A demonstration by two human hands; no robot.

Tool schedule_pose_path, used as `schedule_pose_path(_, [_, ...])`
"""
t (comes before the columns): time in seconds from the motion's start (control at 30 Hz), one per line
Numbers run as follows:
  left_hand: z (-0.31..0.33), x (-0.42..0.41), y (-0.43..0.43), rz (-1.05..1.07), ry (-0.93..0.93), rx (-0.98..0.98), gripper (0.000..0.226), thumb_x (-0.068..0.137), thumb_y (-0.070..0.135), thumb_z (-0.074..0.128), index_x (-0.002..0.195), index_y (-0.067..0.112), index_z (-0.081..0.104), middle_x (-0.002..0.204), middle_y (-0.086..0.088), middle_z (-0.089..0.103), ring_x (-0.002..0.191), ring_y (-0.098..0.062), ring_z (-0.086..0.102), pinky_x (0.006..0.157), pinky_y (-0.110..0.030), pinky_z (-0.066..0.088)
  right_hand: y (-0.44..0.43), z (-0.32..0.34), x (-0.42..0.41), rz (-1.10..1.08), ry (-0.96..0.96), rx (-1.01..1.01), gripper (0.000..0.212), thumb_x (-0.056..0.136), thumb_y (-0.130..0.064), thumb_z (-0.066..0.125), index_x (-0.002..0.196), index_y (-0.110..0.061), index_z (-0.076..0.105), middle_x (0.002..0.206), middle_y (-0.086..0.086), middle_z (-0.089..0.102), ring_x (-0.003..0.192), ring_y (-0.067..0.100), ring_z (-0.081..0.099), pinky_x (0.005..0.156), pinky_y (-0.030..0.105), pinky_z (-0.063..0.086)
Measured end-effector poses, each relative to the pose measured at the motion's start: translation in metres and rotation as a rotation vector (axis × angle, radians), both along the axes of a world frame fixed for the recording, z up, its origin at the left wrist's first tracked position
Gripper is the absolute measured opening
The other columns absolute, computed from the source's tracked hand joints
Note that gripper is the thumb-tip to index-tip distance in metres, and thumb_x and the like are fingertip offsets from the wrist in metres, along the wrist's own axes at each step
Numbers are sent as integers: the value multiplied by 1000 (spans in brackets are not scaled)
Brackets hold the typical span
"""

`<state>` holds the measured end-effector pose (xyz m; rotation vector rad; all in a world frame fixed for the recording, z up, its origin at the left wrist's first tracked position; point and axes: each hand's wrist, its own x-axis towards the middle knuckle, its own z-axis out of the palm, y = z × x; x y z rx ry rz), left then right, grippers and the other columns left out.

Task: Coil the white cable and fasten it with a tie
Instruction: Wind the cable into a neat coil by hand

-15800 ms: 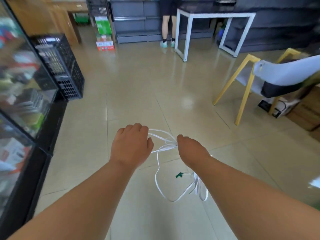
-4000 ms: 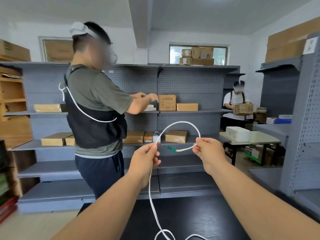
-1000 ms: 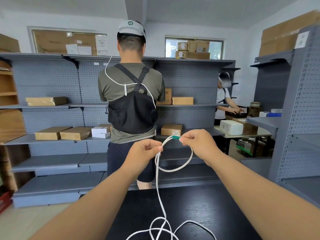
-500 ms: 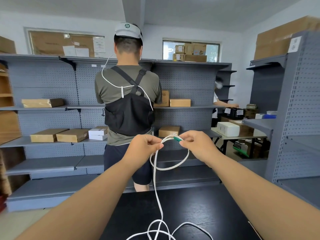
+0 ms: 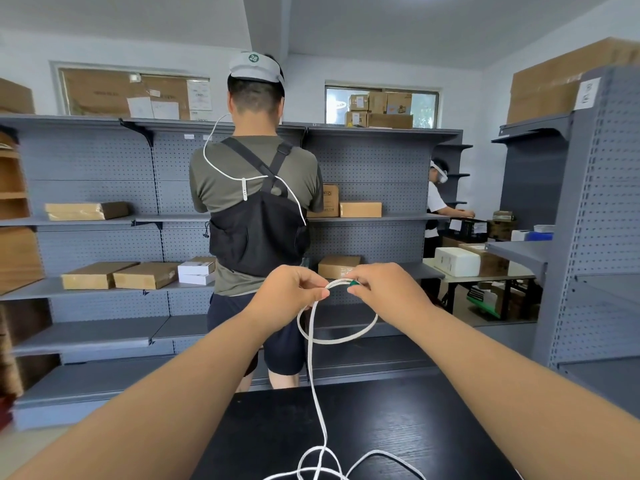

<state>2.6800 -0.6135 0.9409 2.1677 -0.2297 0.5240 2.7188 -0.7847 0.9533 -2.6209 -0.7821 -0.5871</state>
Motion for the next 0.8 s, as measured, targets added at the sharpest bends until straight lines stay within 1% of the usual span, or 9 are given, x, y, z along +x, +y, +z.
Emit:
schedule_pose_path(0.17, [-6, 0, 1, -9, 21, -101, 7, 84, 12, 69, 89, 14, 73, 85, -8, 72, 69, -9, 58, 73, -24, 51, 3, -1, 3, 0, 14, 89, 26, 93, -27, 56, 115, -18, 67, 108, 3, 69, 97, 20, 62, 81, 24, 45])
schedule_pose_path(0.23, [-10, 0, 1, -30, 51, -154, 8, 84, 11, 69, 90, 17, 71, 87, -6, 72, 72, -9, 61, 76, -25, 53, 3, -1, 5, -6, 34, 122, 23, 93, -26, 56, 111, -18, 69, 103, 4, 71, 92, 20, 64, 79, 24, 47])
schedule_pose_path(0.3, [-16, 1, 2, -34, 82, -187, 11, 84, 10, 68, 94, 13, 71, 86, -7, 71, 73, -10, 62, 78, -25, 54, 2, -1, 8, -21, 74, 184, 21, 93, -26, 57, 107, -17, 70, 97, 5, 72, 86, 20, 66, 78, 25, 50])
schedule_pose_path(0.4, [-26, 2, 2, -23, 107, -242, 12, 84, 7, 68, 95, 11, 68, 77, -3, 68, 69, -9, 61, 75, -21, 53, -4, -5, 14, -49, 120, 365, 19, 89, -25, 62, 102, -16, 73, 89, 2, 72, 74, 14, 67, 73, 23, 49])
schedule_pose_path(0.47, [-31, 3, 1, -13, 109, -279, 14, 83, 7, 68, 94, 15, 65, 74, -2, 66, 68, -10, 61, 76, -24, 51, -5, -7, 17, -50, 153, 469, 17, 85, -22, 65, 98, -15, 75, 84, 2, 72, 70, 14, 68, 78, 30, 56])
schedule_pose_path(0.53, [-35, 5, -1, -4, 107, -308, 16, 82, 8, 69, 95, 16, 63, 72, 0, 66, 66, -8, 61, 73, -22, 49, -4, -9, 18, -51, 180, 533, 17, 85, -21, 67, 97, -13, 74, 84, 5, 72, 73, 18, 69, 79, 39, 58])
schedule_pose_path(0.6, [-38, 6, -4, 19, 109, -297, 21, 81, 11, 71, 99, 17, 62, 74, 1, 68, 66, -7, 62, 73, -22, 47, -3, -10, 18, -53, 205, 590, 16, 84, -21, 68, 96, -13, 74, 84, 6, 73, 76, 22, 69, 79, 42, 58])
schedule_pose_path(0.7, [-40, 9, -5, 88, 70, -203, 27, 81, 15, 72, 104, 20, 58, 77, 7, 70, 72, -7, 63, 75, -20, 47, -3, -10, 19, -57, 247, 669, 16, 83, -22, 69, 96, -13, 74, 82, 7, 72, 76, 23, 70, 79, 44, 58])
schedule_pose_path(0.8, [-41, 12, -6, 159, -5, -81, 23, 85, 17, 66, 105, 22, 56, 75, 11, 66, 71, -4, 60, 66, -12, 44, -3, -12, 20, -57, 282, 741, 16, 82, -21, 70, 95, -13, 74, 82, 6, 72, 77, 23, 70, 80, 45, 57])
